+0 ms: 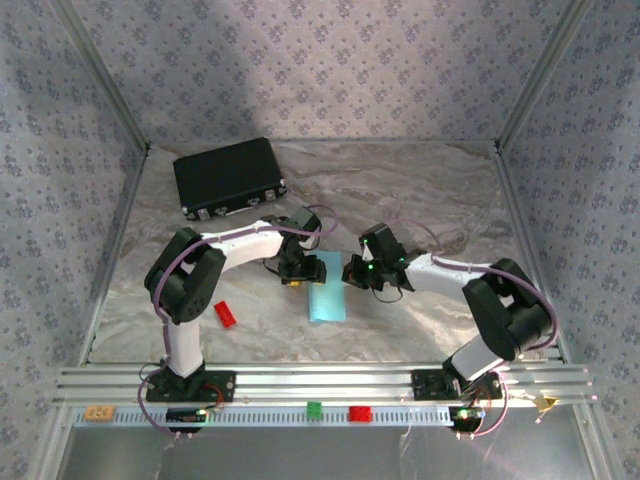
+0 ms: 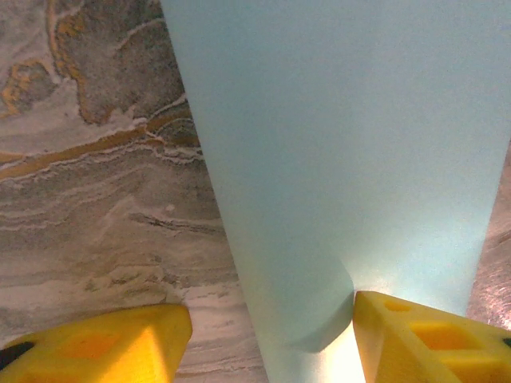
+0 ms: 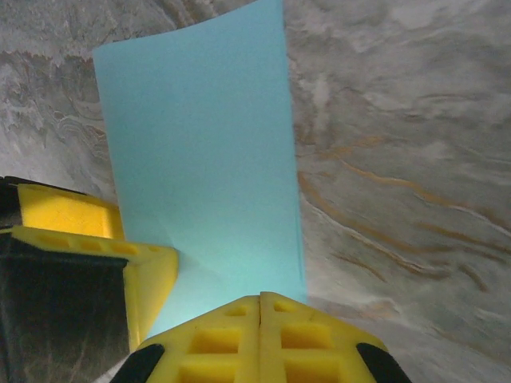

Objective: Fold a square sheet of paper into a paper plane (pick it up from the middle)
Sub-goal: Hold the square sheet of paper at the center of the table.

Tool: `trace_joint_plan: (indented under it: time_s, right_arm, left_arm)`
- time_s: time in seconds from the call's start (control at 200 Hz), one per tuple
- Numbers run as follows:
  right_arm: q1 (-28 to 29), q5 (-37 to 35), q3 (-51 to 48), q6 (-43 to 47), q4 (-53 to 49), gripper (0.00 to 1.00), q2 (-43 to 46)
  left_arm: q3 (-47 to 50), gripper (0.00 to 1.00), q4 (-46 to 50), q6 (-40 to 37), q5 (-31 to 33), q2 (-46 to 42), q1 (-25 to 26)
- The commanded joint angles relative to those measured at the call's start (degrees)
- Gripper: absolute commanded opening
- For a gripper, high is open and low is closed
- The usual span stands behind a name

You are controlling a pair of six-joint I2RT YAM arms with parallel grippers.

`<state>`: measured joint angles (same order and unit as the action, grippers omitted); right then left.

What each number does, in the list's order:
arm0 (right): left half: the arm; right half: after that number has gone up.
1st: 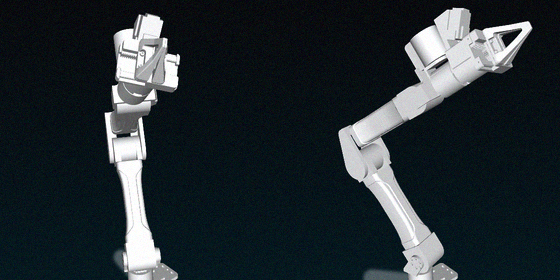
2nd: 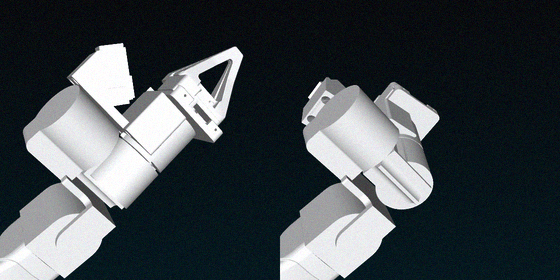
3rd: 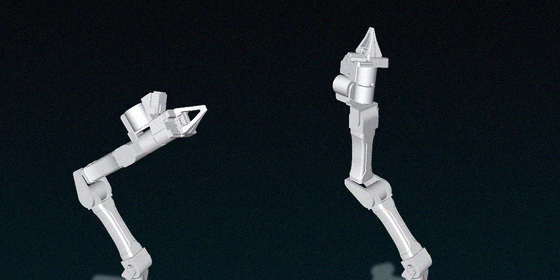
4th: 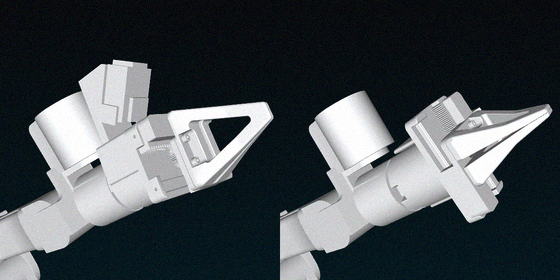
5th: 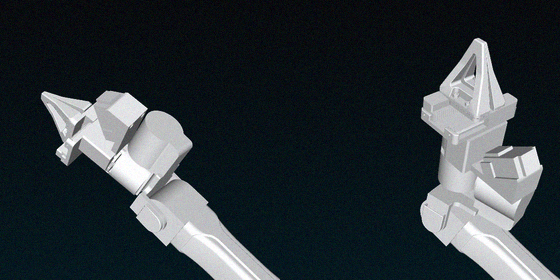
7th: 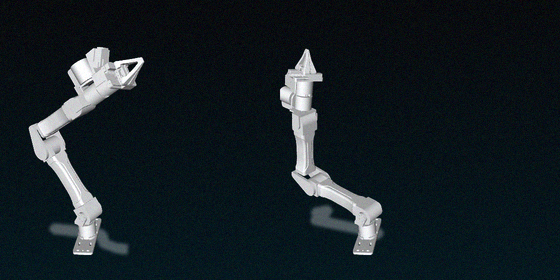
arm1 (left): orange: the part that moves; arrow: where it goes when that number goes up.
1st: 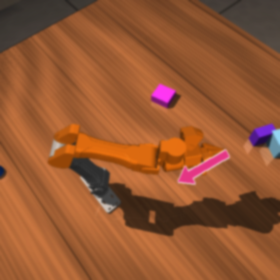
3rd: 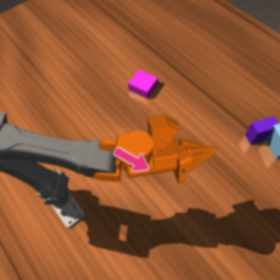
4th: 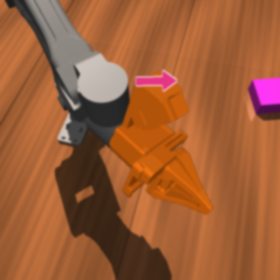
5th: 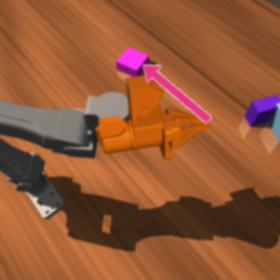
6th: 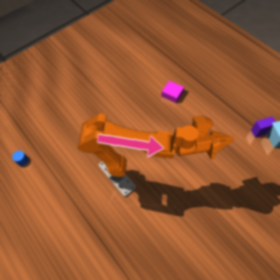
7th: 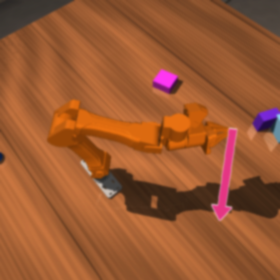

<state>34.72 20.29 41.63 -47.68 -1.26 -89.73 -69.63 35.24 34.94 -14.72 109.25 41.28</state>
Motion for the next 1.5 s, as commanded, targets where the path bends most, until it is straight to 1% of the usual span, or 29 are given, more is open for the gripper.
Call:
trace_joint_plan:
  time_s: [0.0,0.14,0.32,0.655,0.765,0.864,0.929,0.999,1.094,1.189,1.234,1.254,1.324,1.399,1.494]
  right_arm:
    - [1.26,0.62,2.53,-1.17,2.34,0.00,-2.78]
    - [2.38,1.24,4.69,-1.36,3.25,0.00,-6.13]
    - [2.67,1.68,5.35,-1.51,3.60,0.00,-8.33]
    - [2.55,0.06,2.52,-1.08,1.23,0.00,-11.13]
    - [2.38,0.57,1.60,-0.62,1.60,0.00,-11.13]
    - [1.78,1.20,1.64,0.40,1.26,0.00,-11.06]
    - [1.42,1.74,1.88,1.38,0.81,0.00,-10.98]
    - [0.83,2.39,1.96,2.20,0.25,0.00,-10.90]
    - [0.40,3.17,1.88,2.91,0.20,0.00,-10.82]
    - [0.10,3.44,1.98,3.41,0.03,0.00,-10.68]
    - [0.00,3.44,2.01,3.47,0.02,0.00,-10.68]
    - [-0.08,3.45,2.06,3.53,-0.03,0.00,-10.76]
    - [-0.22,3.67,2.33,3.81,-0.42,0.00,-10.83]
    - [-0.35,3.58,2.49,3.91,-0.80,0.00,-10.82]
    - [-0.49,3.26,2.43,4.07,-1.11,0.00,-10.65]
  left_arm:
    - [2.89,0.60,-5.76,-2.07,0.39,7.06,0.86]
    - [2.83,0.60,-5.81,-1.98,0.48,7.12,0.84]
    - [3.00,0.60,-6.06,-1.89,0.39,7.27,0.91]
    - [3.22,0.59,-6.53,-1.89,0.13,7.16,0.86]
    - [3.40,0.59,-6.59,-1.63,0.13,5.98,0.86]
    - [3.82,0.60,-7.17,-0.77,0.00,2.74,0.82]
    - [4.44,0.61,-8.19,0.08,-0.22,-1.09,0.64]
    - [5.27,0.69,-9.32,0.87,-0.24,-5.56,0.11]
    - [6.97,0.74,-11.49,1.73,-0.77,-11.66,-1.21]
    - [9.12,0.78,-14.72,2.77,-3.85,-16.45,-3.26]
    - [10.50,0.79,-16.96,3.54,-6.56,-17.96,-4.37]
    - [11.19,0.78,-18.14,3.94,-7.84,-18.45,-4.93]
    - [13.64,0.66,-23.28,5.86,-13.23,-19.51,-6.35]
    - [15.20,0.44,-27.67,7.50,-17.89,-19.52,-7.07]
    - [16.28,0.17,-30.77,8.74,-20.96,-18.53,-7.11]
